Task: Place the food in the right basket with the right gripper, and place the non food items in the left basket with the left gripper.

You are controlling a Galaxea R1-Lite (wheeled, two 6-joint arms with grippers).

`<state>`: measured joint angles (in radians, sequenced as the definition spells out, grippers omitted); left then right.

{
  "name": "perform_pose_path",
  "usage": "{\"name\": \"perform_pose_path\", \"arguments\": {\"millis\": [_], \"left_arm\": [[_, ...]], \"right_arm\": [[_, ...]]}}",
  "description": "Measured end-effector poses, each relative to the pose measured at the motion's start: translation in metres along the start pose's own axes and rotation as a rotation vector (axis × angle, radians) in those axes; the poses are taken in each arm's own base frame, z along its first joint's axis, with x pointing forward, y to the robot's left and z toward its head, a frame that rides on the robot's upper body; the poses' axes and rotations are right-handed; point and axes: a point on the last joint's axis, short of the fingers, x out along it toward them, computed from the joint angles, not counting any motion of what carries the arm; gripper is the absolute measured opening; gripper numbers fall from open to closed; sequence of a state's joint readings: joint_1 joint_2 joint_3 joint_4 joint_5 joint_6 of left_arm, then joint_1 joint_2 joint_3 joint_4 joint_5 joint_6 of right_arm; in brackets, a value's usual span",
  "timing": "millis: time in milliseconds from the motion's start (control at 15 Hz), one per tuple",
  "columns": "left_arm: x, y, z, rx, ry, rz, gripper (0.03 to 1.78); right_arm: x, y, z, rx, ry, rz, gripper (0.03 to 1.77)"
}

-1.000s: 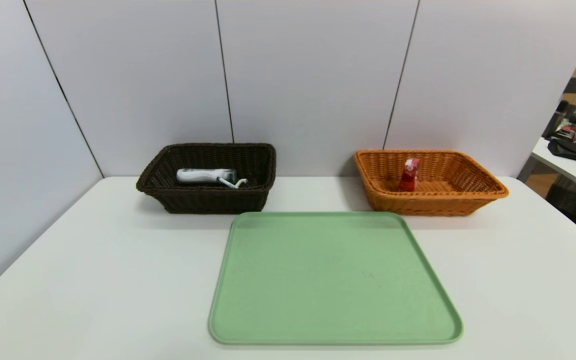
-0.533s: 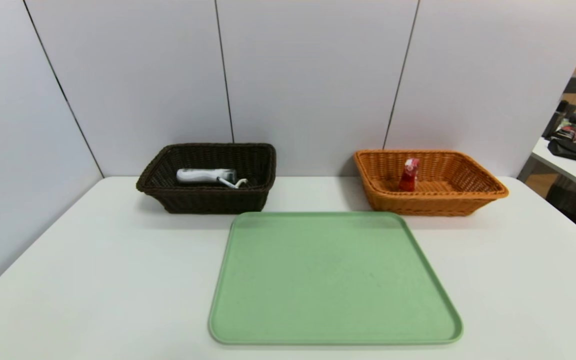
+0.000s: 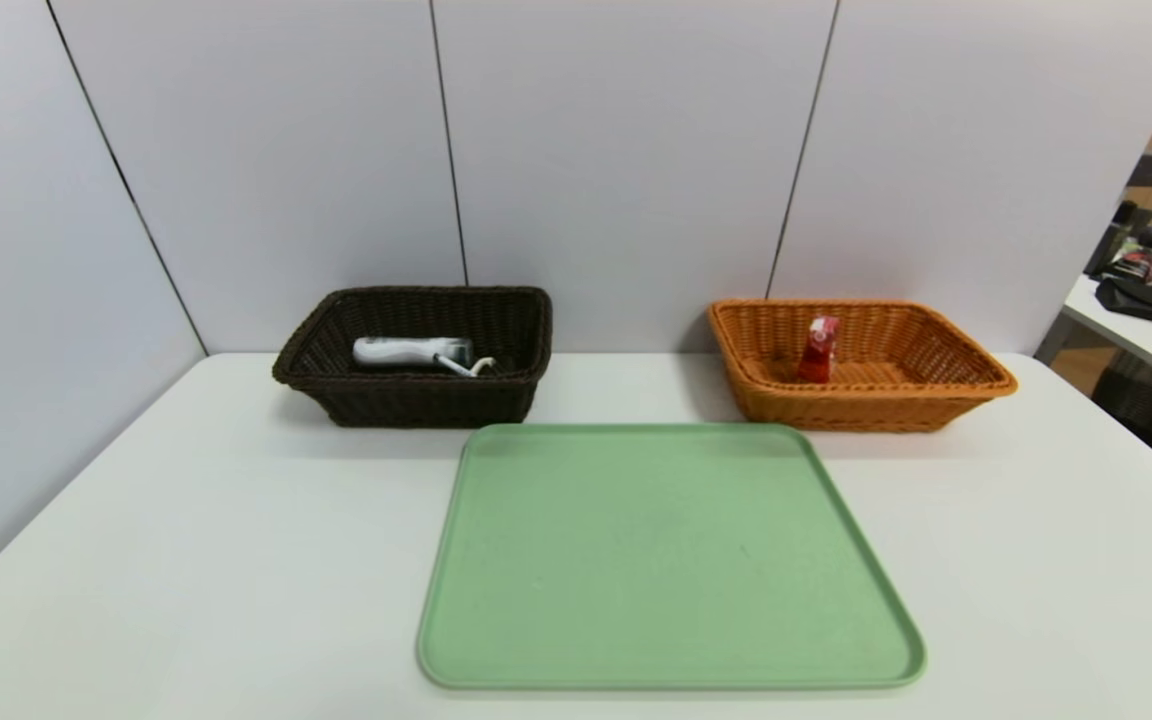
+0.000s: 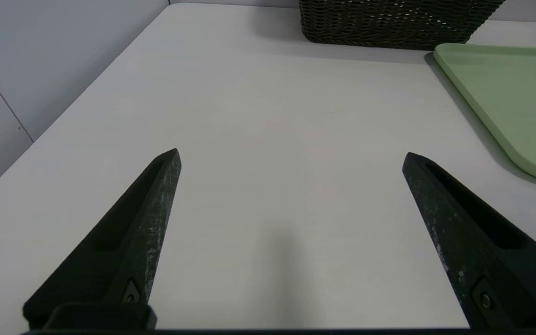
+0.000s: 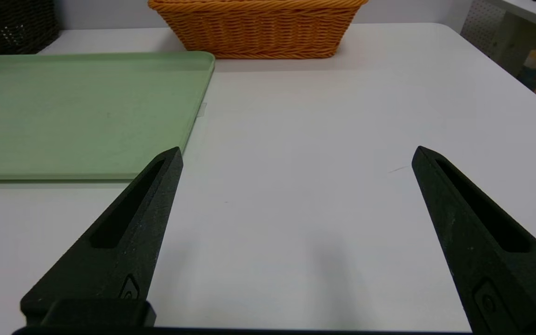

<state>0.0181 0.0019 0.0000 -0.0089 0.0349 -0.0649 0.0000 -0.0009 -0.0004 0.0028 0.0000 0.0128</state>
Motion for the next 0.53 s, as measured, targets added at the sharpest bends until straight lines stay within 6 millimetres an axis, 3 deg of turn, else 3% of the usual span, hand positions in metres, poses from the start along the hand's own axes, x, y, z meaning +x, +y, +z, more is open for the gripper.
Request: {"name": "perform_pose_path", "arguments": {"millis": [533], "left_arm": [[0.0000, 0.0000, 0.0000, 0.000, 0.000, 0.000, 1.69]], "right_arm": [[0.0000, 0.0000, 0.0000, -0.001, 0.000, -0.002, 1.70]]}}
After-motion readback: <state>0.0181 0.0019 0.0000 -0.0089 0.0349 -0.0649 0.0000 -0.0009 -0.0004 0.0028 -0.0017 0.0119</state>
